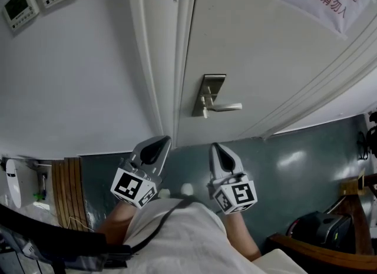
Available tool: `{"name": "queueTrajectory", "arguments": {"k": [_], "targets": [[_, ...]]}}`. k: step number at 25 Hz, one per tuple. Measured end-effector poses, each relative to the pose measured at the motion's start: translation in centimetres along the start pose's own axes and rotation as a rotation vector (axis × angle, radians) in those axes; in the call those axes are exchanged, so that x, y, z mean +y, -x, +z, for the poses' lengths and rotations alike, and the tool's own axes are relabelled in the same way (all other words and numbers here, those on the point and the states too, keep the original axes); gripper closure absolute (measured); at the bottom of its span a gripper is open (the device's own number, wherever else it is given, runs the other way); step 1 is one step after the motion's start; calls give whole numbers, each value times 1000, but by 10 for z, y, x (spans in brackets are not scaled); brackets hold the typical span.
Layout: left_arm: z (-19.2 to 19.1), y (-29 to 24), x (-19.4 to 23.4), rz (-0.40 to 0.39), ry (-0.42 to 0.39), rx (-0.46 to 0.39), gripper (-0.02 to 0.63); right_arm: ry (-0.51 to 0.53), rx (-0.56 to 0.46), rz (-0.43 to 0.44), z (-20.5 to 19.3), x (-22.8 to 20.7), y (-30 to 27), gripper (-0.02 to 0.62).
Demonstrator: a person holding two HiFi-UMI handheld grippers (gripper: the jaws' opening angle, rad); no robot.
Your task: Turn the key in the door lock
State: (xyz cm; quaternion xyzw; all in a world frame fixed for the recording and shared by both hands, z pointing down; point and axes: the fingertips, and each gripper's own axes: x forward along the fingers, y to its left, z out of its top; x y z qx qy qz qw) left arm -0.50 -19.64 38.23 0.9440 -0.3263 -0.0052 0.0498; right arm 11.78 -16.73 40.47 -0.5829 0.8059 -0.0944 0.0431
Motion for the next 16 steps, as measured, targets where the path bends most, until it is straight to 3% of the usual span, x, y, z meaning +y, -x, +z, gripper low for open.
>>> {"name": "queueTrajectory", "arguments": {"k": [16], "targets": [[4,14,4,20,3,-9,601,14,-11,24,6,15,-4,588]]}}
